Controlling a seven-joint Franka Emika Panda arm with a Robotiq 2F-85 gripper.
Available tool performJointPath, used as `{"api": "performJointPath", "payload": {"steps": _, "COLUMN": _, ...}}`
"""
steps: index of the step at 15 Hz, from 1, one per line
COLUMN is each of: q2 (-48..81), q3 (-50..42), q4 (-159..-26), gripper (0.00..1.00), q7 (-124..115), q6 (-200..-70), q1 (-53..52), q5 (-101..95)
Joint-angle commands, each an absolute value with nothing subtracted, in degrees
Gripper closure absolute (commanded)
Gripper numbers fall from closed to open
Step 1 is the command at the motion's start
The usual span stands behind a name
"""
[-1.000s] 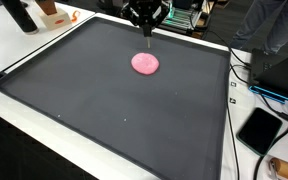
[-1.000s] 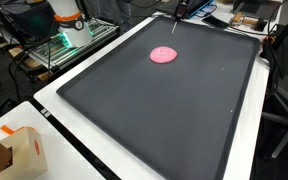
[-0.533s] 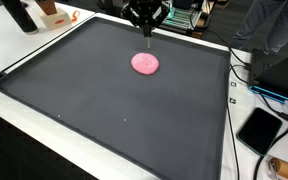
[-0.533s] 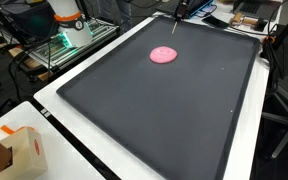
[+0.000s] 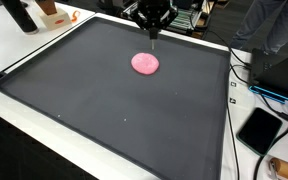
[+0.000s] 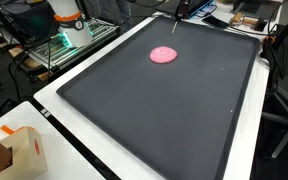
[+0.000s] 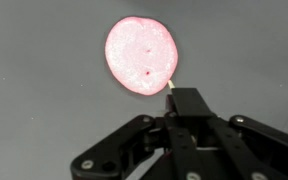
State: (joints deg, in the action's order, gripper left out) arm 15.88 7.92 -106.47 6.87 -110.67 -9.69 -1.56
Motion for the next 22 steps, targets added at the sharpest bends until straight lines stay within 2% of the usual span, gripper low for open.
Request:
{"api": "performJointPath", "payload": {"steps": 1, "q2": 17.04, "q3": 9.49, "q4": -106.26, "gripper": 0.97, "q7": 5.97, "q6": -111.14, "q1": -12.04, "q5": -5.38}}
{"api": "performJointPath", "payload": {"steps": 8, "q2": 20.71, "q3": 10.56, "q4": -104.94, "gripper": 0.97, "q7": -1.95, "q6": -110.67, "q1": -18.26, "q5": -16.03}}
{"api": "performJointPath", "payload": {"steps": 22, "q2": 30.88, "q3": 6.8, "q4": -98.48, "gripper": 0.97, "q7": -29.92, "q6": -106.15, "q1": -29.07, "q5": -35.43}}
